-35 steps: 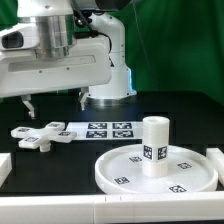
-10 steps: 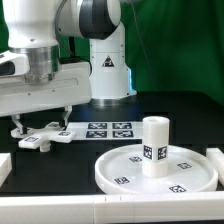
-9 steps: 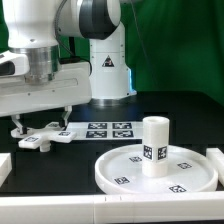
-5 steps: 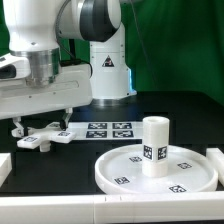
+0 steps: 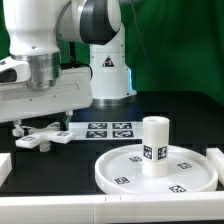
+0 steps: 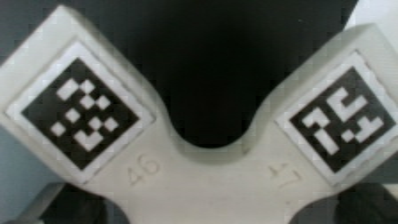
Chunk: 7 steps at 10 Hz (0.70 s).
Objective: Assemble round table
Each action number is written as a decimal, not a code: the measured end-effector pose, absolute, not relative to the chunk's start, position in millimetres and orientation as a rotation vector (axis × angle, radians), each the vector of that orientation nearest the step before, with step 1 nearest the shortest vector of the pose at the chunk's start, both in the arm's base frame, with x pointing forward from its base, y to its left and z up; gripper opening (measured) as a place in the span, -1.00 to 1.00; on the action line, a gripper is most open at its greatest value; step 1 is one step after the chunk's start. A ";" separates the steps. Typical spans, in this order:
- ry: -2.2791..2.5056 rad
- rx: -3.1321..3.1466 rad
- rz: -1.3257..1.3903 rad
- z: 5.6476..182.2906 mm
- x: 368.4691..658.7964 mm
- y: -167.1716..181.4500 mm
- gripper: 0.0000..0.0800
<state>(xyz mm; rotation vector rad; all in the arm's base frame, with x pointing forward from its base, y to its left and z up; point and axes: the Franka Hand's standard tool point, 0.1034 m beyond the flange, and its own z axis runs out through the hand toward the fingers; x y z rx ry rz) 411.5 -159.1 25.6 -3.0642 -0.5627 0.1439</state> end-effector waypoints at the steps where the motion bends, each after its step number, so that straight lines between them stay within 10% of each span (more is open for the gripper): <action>1: -0.562 -3.063 0.149 24.1 410.5 -159.1 0.62; 7: -0.562 -3.063 0.148 24.5 410.8 -159.2 0.11</action>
Offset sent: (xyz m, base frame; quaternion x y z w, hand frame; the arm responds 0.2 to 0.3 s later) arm 0.0014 -0.0015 0.0028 -0.0044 -0.0014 -0.0061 1.0000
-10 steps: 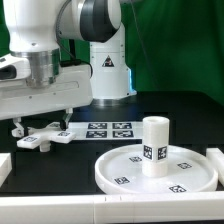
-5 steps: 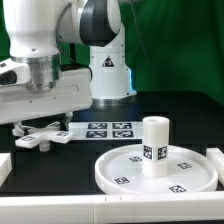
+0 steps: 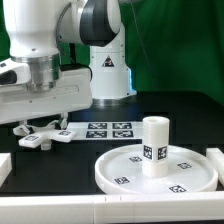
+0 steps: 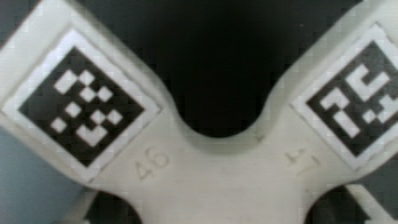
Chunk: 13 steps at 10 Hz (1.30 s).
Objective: Assemble round table
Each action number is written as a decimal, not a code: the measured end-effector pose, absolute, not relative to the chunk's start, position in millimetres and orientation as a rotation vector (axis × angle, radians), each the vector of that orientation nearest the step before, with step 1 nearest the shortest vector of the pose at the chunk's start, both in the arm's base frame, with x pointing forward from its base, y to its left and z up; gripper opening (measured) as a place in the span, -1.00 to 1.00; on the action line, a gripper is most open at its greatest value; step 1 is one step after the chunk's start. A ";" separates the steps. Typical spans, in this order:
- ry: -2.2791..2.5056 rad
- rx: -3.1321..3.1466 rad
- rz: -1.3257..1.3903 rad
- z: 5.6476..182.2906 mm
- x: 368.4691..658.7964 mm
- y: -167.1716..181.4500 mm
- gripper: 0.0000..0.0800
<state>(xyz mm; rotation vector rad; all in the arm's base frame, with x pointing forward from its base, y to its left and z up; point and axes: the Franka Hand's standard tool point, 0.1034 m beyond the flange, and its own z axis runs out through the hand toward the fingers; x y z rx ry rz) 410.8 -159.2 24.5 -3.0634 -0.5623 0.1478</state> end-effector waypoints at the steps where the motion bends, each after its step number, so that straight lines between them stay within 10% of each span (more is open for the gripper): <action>1: -0.564 -3.063 0.147 24.8 411.2 -158.5 0.11; 13: -0.262 -3.062 0.138 125.8 504.4 -4.6 0.12</action>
Offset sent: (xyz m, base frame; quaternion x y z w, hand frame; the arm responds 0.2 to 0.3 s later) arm -0.0007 0.0426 0.0273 0.0275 -0.0082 0.0538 0.9981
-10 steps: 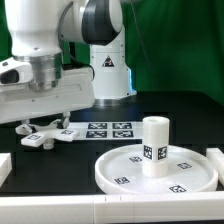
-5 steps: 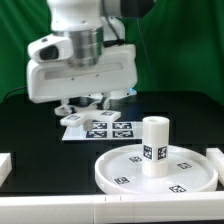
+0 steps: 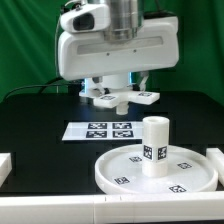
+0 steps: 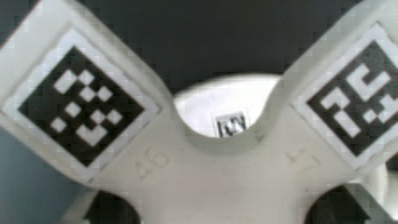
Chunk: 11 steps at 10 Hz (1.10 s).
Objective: Assemble round table
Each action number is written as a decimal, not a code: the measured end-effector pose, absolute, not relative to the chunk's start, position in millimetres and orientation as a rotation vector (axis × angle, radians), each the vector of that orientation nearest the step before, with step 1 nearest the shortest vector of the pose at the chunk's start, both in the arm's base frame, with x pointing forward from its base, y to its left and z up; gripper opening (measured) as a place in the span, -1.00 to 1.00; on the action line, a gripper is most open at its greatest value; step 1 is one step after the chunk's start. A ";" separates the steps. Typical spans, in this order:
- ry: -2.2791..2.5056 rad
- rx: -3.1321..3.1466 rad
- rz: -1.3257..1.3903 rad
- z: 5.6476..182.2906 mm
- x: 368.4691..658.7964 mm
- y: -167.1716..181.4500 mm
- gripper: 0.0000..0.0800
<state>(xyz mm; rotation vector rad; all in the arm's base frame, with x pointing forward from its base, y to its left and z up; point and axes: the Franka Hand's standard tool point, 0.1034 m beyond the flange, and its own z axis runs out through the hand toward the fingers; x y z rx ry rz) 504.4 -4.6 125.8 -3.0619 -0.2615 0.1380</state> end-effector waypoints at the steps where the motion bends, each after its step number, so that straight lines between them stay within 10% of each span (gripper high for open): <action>1: -0.239 -3.064 0.135 133.9 518.2 -0.1 0.12; 11: -0.158 -3.074 0.142 147.4 548.6 22.8 0.12</action>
Offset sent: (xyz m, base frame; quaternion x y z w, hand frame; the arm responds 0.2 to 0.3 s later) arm 0.0254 -0.0003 0.0210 0.0006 -0.0154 0.0152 0.9998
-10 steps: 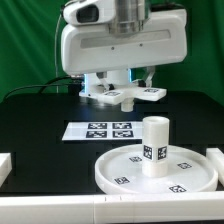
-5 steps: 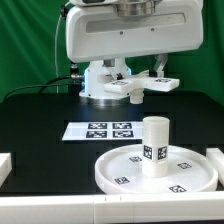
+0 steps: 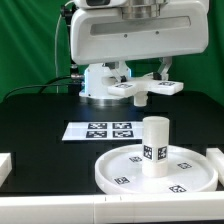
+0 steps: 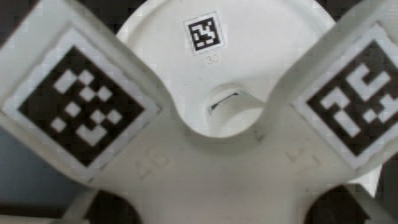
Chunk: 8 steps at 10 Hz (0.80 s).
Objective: Assemble round table
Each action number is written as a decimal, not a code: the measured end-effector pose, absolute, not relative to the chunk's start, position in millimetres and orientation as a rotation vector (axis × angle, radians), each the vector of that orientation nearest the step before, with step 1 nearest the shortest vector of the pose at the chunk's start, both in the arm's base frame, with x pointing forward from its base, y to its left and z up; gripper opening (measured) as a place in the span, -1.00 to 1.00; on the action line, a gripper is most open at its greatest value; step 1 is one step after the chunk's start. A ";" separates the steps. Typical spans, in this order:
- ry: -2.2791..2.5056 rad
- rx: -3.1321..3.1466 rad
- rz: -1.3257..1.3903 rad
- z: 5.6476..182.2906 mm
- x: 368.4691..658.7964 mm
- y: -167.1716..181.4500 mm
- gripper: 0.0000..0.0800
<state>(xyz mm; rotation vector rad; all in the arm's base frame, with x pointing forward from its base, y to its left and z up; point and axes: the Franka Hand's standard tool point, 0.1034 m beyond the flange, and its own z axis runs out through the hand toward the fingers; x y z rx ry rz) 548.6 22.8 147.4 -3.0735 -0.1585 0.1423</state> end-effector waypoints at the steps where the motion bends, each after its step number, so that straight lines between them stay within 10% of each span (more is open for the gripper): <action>1: -0.154 -3.073 0.143 145.0 551.1 30.1 0.12; 8: -0.165 -3.079 0.143 125.9 549.1 37.6 0.12</action>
Offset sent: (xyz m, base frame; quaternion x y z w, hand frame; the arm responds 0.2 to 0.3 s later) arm -0.0016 0.0027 -0.0108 -0.0049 0.0164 -0.0044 0.9998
